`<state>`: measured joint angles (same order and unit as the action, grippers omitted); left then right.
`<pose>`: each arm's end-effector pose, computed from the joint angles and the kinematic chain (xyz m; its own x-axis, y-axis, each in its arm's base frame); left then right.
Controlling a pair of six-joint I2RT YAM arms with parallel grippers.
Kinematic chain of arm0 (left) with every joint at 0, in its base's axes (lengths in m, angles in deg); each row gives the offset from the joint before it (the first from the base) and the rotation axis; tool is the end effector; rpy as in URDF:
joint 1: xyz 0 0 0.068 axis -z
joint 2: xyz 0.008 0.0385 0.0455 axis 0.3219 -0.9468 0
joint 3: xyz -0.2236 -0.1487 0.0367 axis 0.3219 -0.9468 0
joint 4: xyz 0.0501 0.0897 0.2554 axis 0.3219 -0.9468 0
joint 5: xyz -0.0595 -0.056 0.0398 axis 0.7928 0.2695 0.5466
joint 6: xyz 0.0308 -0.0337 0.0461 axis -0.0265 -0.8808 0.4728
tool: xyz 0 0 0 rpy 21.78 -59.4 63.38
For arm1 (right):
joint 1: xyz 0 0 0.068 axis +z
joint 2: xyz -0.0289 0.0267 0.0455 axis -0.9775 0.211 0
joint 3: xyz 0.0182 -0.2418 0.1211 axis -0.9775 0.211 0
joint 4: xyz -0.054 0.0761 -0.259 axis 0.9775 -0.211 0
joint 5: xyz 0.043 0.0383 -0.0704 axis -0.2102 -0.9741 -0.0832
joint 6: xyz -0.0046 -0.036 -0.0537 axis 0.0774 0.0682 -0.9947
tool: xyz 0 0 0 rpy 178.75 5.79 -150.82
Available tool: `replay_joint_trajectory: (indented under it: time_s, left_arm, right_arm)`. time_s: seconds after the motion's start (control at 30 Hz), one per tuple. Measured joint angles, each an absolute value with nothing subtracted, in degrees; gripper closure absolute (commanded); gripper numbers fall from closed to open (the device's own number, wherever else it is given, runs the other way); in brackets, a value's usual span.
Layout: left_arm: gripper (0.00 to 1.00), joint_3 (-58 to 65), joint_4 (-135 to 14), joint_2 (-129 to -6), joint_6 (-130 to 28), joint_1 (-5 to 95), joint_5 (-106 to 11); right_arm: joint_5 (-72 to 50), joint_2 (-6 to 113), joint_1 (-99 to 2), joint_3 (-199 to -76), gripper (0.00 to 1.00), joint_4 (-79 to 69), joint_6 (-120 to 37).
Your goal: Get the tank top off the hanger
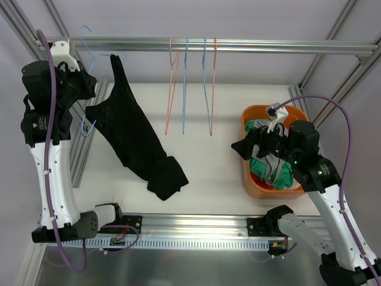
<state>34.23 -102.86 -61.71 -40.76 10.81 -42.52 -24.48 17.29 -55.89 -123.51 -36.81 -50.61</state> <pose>0.2365 0.0215 0.5353 -0.1264 -0.0430 -0.9910 0.0847 0.9949 -0.0540 0.1619 0.0846 0.3980 -0.2273 -0.1298 -0.9651 -0.6773 0.7332 0.0609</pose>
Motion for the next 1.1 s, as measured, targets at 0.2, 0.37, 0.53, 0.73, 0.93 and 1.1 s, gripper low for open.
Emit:
replay_joint_trajectory:
  time_s: [0.2,0.37,0.53,0.73,0.93,1.1]
  left_arm:
    - [1.0,29.4,-99.32,-56.66,-42.35,10.81,-40.36]
    - [1.0,21.38,-98.97,-49.91,-44.21,10.81,-37.45]
    - [1.0,13.12,-98.95,-37.03,-47.69,10.81,-32.82]
    - [1.0,2.91,-97.64,-19.4,-52.91,10.81,-23.99]
    - [1.0,-8.08,-99.21,-9.19,-58.48,10.81,-15.49]
    - [1.0,-8.87,-99.74,-5.19,-61.65,10.94,-9.48]
  right_arm:
    - [-24.64,17.27,-55.36,-123.51,0.04,-36.75,-50.61]
    - [-28.72,17.09,-54.51,-123.54,0.05,-35.39,-50.52]
    - [-29.71,17.27,-47.12,-124.89,0.05,-33.79,-50.34]
    - [-22.14,21.7,-26.8,-129.87,0.09,-30.89,-51.0]
    - [-6.52,32.92,-9.59,-135.53,0.15,-25.16,-53.49]
    - [2.07,46.99,-8.15,-144.12,0.25,-22.67,-54.85]
